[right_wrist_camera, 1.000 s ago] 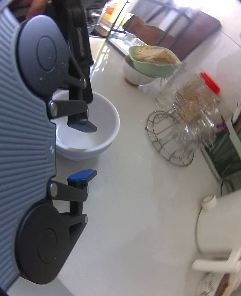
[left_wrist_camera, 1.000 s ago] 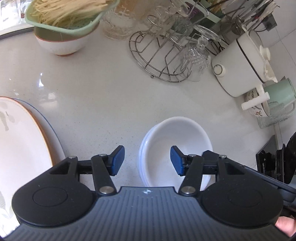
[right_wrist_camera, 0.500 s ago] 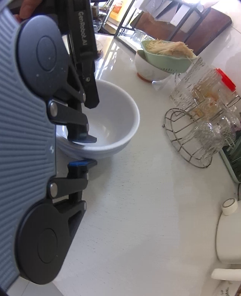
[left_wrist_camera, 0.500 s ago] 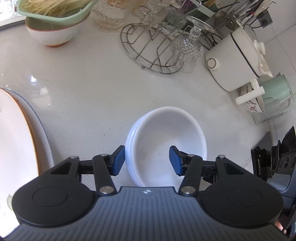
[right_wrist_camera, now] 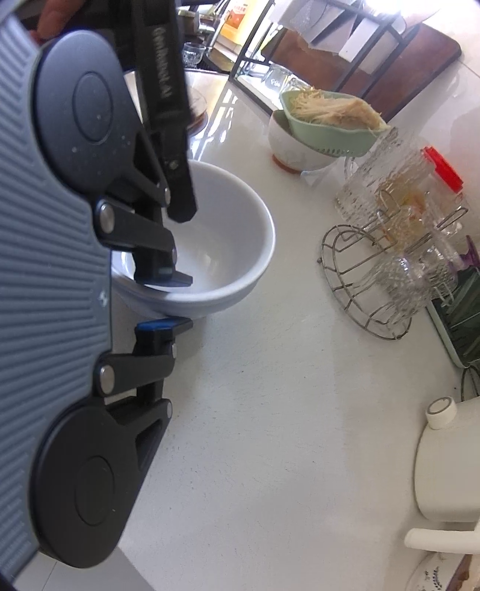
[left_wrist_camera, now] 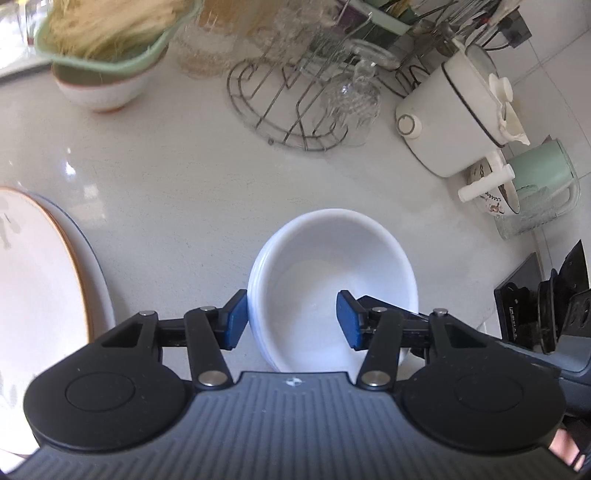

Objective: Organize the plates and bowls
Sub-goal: 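Close both grippers on the rim of the stacked bowls, then carry the stacked bowls with both grippers over the leaf-pattern plate stack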

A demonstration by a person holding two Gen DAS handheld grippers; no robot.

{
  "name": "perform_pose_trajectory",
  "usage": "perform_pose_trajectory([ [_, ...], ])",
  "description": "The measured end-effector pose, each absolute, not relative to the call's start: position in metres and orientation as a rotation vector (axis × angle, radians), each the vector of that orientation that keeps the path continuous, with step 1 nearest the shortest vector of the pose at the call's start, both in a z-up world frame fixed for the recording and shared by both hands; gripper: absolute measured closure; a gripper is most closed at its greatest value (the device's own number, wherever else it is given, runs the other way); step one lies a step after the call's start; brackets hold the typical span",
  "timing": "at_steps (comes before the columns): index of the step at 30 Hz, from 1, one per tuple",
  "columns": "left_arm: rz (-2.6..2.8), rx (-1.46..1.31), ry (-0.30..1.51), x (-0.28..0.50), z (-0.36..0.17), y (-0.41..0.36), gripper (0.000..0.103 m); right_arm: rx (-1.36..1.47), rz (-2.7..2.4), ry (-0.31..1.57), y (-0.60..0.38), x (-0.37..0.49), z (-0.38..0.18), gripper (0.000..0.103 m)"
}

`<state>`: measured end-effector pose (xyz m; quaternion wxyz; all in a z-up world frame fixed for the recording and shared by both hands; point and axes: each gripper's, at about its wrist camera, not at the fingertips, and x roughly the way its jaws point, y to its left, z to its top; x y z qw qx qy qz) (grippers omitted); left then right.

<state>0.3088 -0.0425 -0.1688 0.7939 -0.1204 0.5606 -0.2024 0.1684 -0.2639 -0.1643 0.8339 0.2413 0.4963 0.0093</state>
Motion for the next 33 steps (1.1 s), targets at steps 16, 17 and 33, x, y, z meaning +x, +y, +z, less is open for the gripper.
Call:
perform_pose_trajectory([
  [16,-0.451,-0.243,1.175,0.293,-0.106,-0.049,0.045,0.510,0.012,1.038,-0.265,0.155,-0.113,0.082],
  [17,-0.450,-0.245,1.171,0.291,-0.103,-0.048,0.045,0.508,0.012,1.037,-0.265,0.154,-0.109,0.082],
  [33,-0.402,-0.304,1.132,0.261,-0.064,-0.010,0.045,0.464,0.068,0.969,-0.239,0.141,-0.056,0.082],
])
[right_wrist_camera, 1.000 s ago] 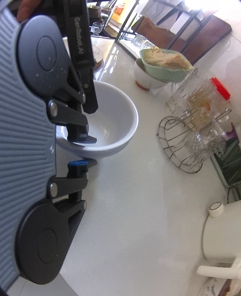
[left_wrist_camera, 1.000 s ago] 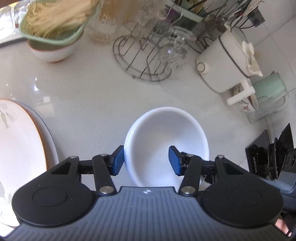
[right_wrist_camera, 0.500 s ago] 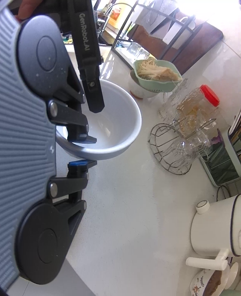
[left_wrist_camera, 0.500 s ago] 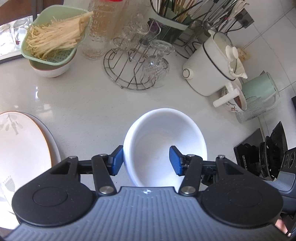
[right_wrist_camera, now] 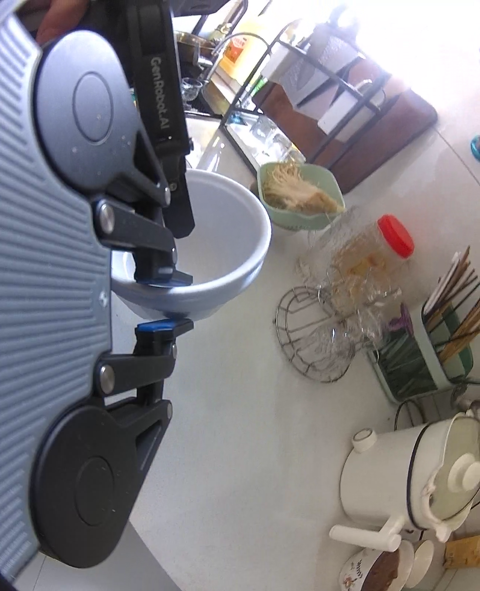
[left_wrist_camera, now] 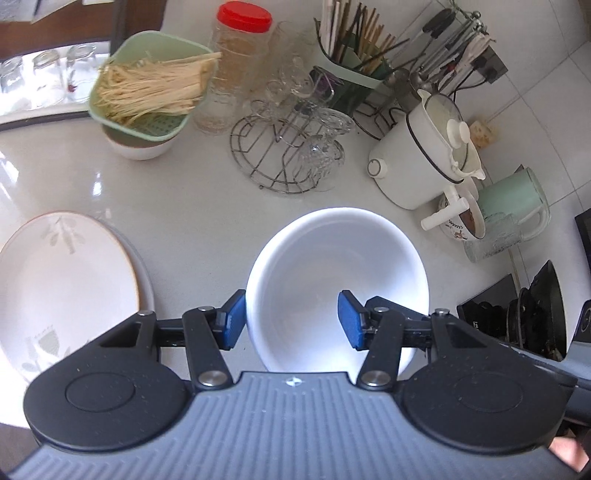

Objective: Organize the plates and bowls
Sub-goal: 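Carry the stacked bowls with both grippers over the leaf-pattern plate stack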

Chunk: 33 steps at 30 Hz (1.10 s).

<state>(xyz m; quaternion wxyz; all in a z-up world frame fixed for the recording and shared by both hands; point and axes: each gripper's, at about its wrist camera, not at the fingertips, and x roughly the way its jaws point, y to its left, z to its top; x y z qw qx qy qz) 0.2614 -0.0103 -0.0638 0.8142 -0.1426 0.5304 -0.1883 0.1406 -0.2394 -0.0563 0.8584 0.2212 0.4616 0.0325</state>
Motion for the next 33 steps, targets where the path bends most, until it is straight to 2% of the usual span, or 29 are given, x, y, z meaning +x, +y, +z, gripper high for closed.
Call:
perform_pose_trajectory([
  [24,-0.303,-0.366,1.109,0.246,-0.059,0.110,0.045,0.388,0.169,1.005,-0.131,0.149,-0.049,0.082],
  [33,-0.267,-0.357,1.124,0.263,-0.091,0.171,0.045,0.356,0.173,1.040,-0.067,0.163,-0.073,0.081],
])
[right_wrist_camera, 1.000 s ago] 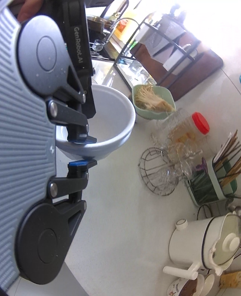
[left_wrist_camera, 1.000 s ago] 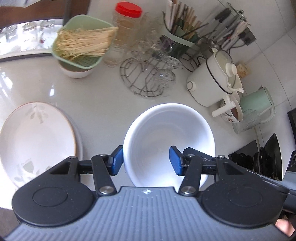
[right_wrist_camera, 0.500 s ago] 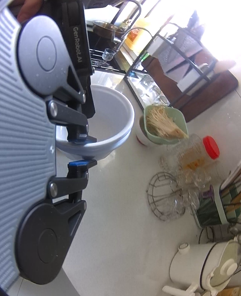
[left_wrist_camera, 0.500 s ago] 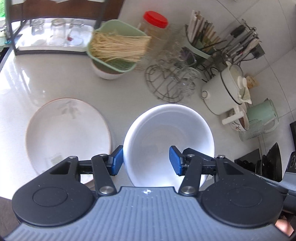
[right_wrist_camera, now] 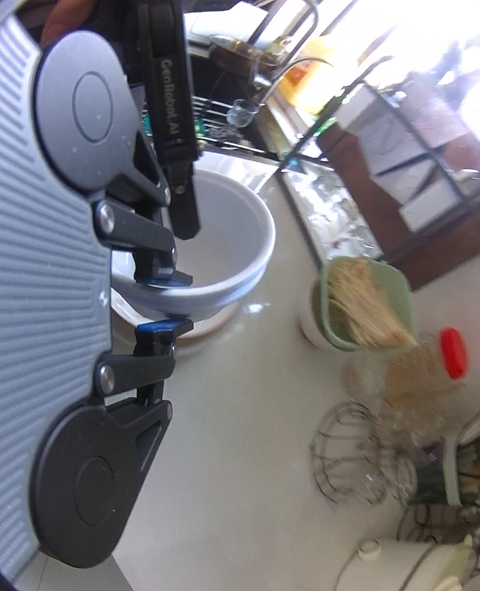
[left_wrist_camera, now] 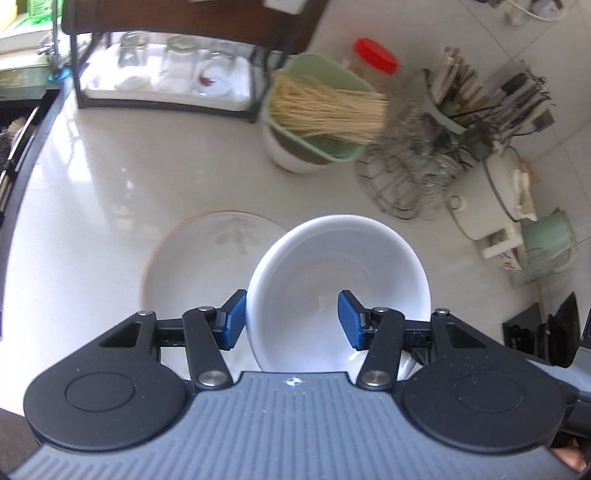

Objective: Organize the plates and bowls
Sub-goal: 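Carry the stacked bowls with both grippers over the leaf-pattern plate stack, then lower the bowls onto the plate stack and open both grippers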

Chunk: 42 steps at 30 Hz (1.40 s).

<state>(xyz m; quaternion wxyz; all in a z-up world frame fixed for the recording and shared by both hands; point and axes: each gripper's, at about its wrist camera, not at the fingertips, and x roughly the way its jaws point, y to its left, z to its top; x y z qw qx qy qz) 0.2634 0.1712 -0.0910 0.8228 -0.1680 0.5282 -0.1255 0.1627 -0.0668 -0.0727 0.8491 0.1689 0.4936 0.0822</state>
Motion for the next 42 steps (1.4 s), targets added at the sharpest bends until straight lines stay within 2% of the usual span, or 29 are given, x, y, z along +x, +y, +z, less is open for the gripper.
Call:
perform_pose_trajectory([
  [10,-0.238,-0.339,1.229,0.281,-0.132,0.207,0.045,0.388,0.172,1.129,-0.022,0.174,-0.115,0.081],
  [27,-0.271,-0.286,1.290,0.301,-0.174,0.191,0.046,0.320,0.115,1.191,-0.019,0.196,-0.152,0.081],
  [42,-0.252,-0.243,1.254,0.297,-0.168,0.194,0.045,0.310,0.128,1.177,-0.016,0.192,-0.150,0.080],
])
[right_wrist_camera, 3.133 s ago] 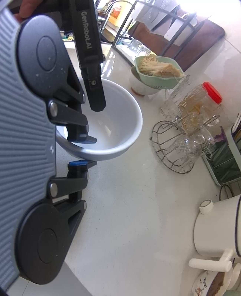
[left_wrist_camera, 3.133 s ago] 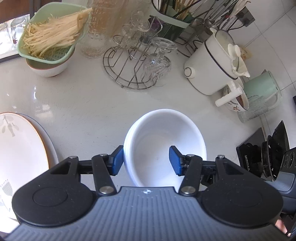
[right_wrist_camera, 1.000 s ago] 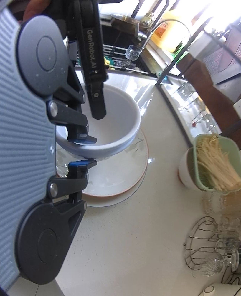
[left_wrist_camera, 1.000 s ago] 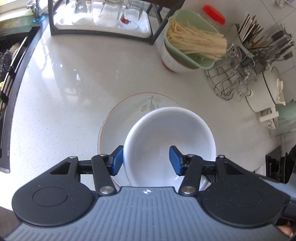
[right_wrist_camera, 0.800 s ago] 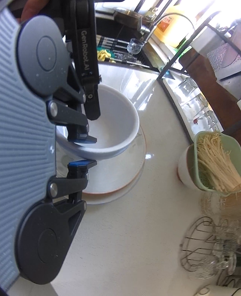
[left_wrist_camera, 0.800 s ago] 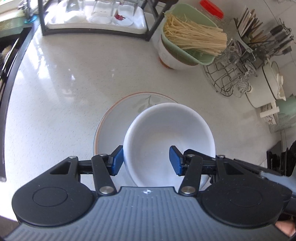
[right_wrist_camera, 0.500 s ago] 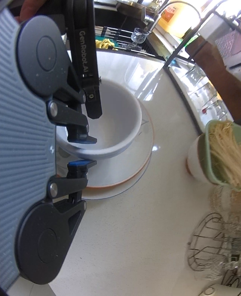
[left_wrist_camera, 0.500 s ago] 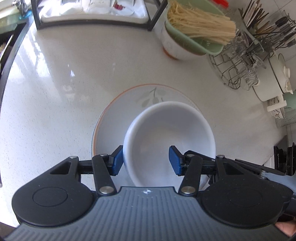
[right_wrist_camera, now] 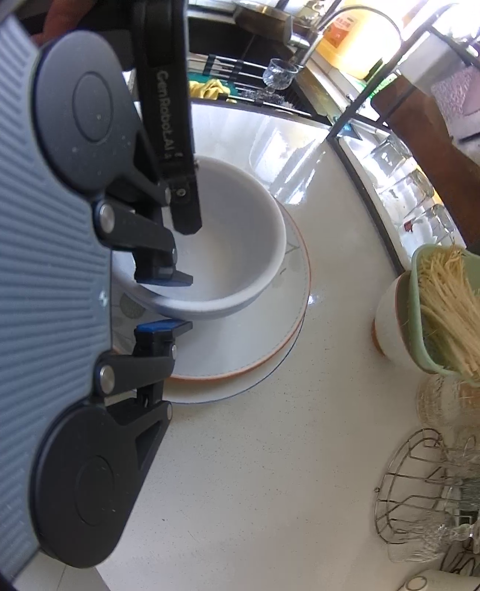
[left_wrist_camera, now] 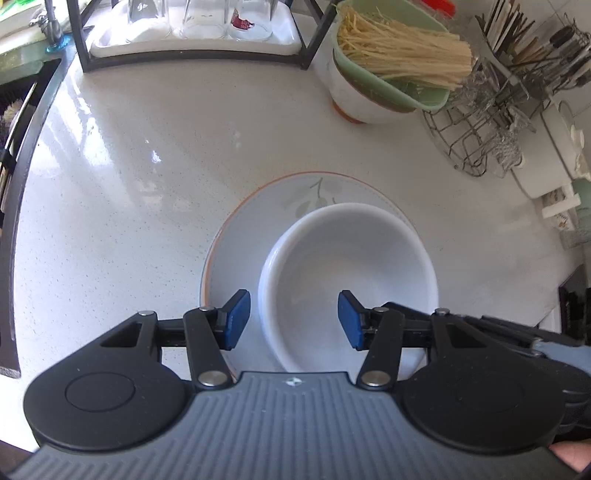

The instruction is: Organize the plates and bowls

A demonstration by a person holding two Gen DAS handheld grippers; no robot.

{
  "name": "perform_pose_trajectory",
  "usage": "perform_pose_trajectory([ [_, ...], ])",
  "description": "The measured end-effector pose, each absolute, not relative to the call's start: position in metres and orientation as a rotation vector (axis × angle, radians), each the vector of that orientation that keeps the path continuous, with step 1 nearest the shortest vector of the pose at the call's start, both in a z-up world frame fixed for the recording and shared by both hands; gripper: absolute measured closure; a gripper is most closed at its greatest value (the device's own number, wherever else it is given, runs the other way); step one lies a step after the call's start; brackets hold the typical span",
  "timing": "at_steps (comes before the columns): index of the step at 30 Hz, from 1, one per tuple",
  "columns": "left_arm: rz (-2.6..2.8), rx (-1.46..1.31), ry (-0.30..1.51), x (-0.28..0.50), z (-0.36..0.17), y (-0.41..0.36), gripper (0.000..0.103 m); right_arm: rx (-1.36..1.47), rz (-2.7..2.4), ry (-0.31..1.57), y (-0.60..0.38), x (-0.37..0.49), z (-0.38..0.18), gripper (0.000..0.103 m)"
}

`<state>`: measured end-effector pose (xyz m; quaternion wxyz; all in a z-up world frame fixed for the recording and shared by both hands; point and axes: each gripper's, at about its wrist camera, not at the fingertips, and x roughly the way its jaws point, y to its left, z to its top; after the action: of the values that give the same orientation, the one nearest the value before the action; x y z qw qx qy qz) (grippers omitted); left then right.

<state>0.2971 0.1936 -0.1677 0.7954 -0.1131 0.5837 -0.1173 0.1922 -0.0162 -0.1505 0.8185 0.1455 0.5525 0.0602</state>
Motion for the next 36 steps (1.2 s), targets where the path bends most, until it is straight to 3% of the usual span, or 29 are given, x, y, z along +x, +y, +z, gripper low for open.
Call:
perform_pose_trajectory([
  [2,-0.251,-0.245,1.244,0.296,-0.164,0.196,0.043,0.315,0.127,1.182,-0.017,0.192,-0.151,0.080],
  [4,-0.251,-0.236,1.231,0.295,-0.160,0.199,0.042,0.306,0.112,1.183,-0.018,0.192,-0.151,0.072],
  [6,-0.250,-0.232,1.218,0.293,-0.155,0.201,0.042,0.294,0.104,1.169,-0.017,0.190,-0.148,0.055],
  [8,-0.252,-0.240,1.208,0.291,-0.150,0.205,0.041,0.290,0.093,1.153,-0.017,0.189,-0.145,0.052],
  [19,-0.207,-0.212,1.037,0.255,-0.082,0.219,0.041,0.288,0.113,1.060,-0.023,0.163,-0.113,0.052],
  [27,-0.151,-0.218,0.903,0.226,-0.028,0.218,0.040,0.234,0.188,0.881,-0.035,0.152,-0.058,0.052],
  [29,-0.136,-0.207,0.868,0.216,-0.014,0.214,0.036,0.213,0.210,0.833,-0.040,0.146,-0.042,0.051],
  [36,-0.108,-0.144,0.772,0.157,0.026,0.182,0.025,0.145,0.218,0.679,-0.060,0.104,-0.004,0.017],
])
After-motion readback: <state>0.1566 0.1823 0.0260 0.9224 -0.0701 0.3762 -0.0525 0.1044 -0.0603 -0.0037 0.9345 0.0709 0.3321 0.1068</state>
